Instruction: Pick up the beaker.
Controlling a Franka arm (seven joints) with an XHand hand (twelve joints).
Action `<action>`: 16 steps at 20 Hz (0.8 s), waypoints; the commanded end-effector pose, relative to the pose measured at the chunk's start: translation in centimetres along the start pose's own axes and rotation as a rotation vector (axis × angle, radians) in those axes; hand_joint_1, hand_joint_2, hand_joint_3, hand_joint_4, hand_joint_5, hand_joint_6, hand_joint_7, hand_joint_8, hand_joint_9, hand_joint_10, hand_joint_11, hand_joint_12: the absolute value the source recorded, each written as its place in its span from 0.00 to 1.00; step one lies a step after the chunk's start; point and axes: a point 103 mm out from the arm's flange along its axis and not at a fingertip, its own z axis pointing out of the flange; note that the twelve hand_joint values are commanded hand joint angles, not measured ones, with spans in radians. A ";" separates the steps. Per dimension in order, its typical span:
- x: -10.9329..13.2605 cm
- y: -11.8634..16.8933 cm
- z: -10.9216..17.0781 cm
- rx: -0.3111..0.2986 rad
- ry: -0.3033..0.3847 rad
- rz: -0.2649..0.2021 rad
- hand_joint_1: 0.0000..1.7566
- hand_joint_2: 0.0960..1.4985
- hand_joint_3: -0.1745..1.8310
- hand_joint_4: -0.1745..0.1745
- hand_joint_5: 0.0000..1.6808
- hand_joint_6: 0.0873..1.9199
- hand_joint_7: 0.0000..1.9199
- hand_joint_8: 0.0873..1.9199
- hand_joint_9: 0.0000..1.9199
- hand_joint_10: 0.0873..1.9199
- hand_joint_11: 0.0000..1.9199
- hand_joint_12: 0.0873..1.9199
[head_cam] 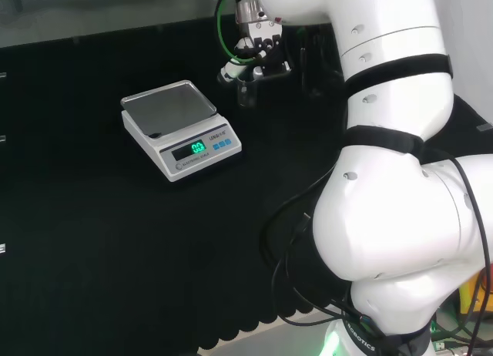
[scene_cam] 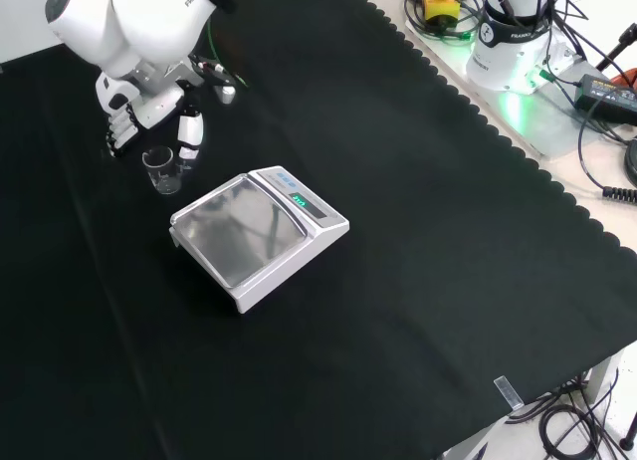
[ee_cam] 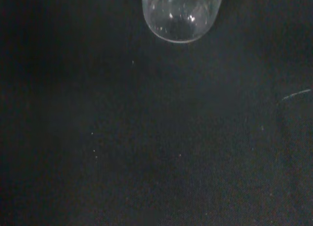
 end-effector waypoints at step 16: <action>-1.0 2.1 3.9 -0.026 -0.068 0.100 0.38 0.54 0.26 0.26 0.18 0.00 0.21 0.39 0.26 0.38 0.32 0.67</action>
